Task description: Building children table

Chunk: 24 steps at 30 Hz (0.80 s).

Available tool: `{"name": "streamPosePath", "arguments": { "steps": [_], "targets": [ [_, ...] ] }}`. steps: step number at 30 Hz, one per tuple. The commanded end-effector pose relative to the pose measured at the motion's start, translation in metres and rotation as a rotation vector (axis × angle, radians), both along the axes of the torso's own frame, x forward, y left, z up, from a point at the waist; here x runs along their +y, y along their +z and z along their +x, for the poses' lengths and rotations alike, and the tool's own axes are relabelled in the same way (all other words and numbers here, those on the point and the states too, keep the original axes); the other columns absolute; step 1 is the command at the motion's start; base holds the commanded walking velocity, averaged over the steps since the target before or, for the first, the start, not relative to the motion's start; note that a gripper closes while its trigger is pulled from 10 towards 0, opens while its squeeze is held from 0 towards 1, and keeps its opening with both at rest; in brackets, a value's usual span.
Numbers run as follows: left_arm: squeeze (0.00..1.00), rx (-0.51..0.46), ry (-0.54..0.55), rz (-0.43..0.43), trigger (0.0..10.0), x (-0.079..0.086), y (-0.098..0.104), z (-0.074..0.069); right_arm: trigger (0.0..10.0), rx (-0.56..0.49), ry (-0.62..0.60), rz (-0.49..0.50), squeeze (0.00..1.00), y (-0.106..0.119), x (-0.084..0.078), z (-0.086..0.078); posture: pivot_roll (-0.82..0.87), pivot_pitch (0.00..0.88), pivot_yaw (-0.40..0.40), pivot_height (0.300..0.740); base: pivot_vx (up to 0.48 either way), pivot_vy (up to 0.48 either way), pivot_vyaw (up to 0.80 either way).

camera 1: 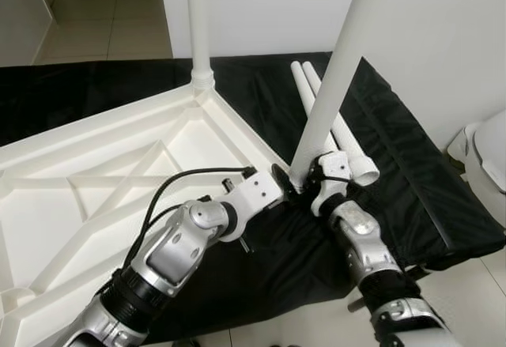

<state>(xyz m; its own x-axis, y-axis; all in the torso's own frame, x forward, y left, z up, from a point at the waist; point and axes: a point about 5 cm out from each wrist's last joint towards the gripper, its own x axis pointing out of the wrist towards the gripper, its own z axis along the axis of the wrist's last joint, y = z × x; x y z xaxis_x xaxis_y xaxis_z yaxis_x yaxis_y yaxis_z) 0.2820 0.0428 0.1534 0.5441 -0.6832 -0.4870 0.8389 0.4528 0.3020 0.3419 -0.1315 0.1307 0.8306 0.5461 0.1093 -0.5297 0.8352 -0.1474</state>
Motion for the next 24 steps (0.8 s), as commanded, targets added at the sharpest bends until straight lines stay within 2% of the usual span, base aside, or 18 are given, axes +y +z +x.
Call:
{"name": "streamPosePath", "arguments": {
  "steps": [1,9,10,11,13,14,15,16,19,24],
  "targets": [
    [0.00,-0.053,-0.100,-0.021,10.0,-0.013,0.011,-0.006,10.0,0.039,0.047,-0.002,0.00,-0.009,0.000,-0.002,-0.01,0.056,-0.014,0.740,0.000,0.000,0.00],
    [0.00,-0.056,-0.095,-0.020,10.0,-0.013,0.012,-0.006,10.0,0.091,0.113,-0.025,0.00,-0.015,-0.009,0.003,-0.01,0.057,-0.012,0.740,0.000,0.000,0.00],
    [0.00,-0.056,-0.094,-0.021,10.0,-0.013,0.013,-0.006,8.8,0.101,0.114,-0.030,0.00,-0.016,-0.011,0.005,0.00,0.058,-0.011,0.740,0.000,0.000,0.00],
    [0.00,-0.057,-0.093,-0.022,10.0,-0.013,0.013,-0.006,7.1,0.111,0.113,-0.038,0.00,-0.017,-0.014,0.006,0.00,0.058,-0.010,0.740,0.000,0.000,0.00],
    [0.00,-0.057,-0.093,-0.022,10.0,-0.013,0.013,-0.006,7.1,0.117,0.111,-0.044,0.00,-0.017,-0.016,0.007,0.00,0.059,-0.011,0.740,0.000,0.000,0.00],
    [0.00,-0.057,-0.090,-0.021,10.0,-0.012,0.013,-0.006,3.5,0.120,0.118,-0.047,0.00,-0.018,-0.018,0.007,0.00,0.059,-0.012,0.740,0.000,0.000,0.00],
    [0.00,-0.057,-0.088,-0.020,10.0,-0.012,0.013,-0.006,0.8,0.121,0.116,-0.047,0.00,-0.018,-0.019,0.007,0.00,0.061,-0.014,0.740,0.000,0.000,0.00],
    [0.00,-0.057,-0.088,-0.020,10.0,-0.012,0.013,-0.006,0.8,0.121,0.116,-0.047,0.00,-0.018,-0.019,0.007,0.00,0.061,-0.014,0.740,0.000,0.000,0.00],
    [0.00,-0.057,-0.084,-0.020,10.0,-0.011,0.013,-0.006,0.0,0.120,0.123,-0.044,0.00,-0.018,-0.022,0.007,0.00,0.062,-0.015,0.740,0.000,0.000,0.00],
    [0.00,-0.055,-0.078,-0.021,10.0,-0.010,0.012,-0.007,0.0,0.117,0.117,-0.012,0.00,-0.019,-0.023,0.006,0.00,0.072,-0.021,0.740,0.000,0.000,0.00]
  ]
}}
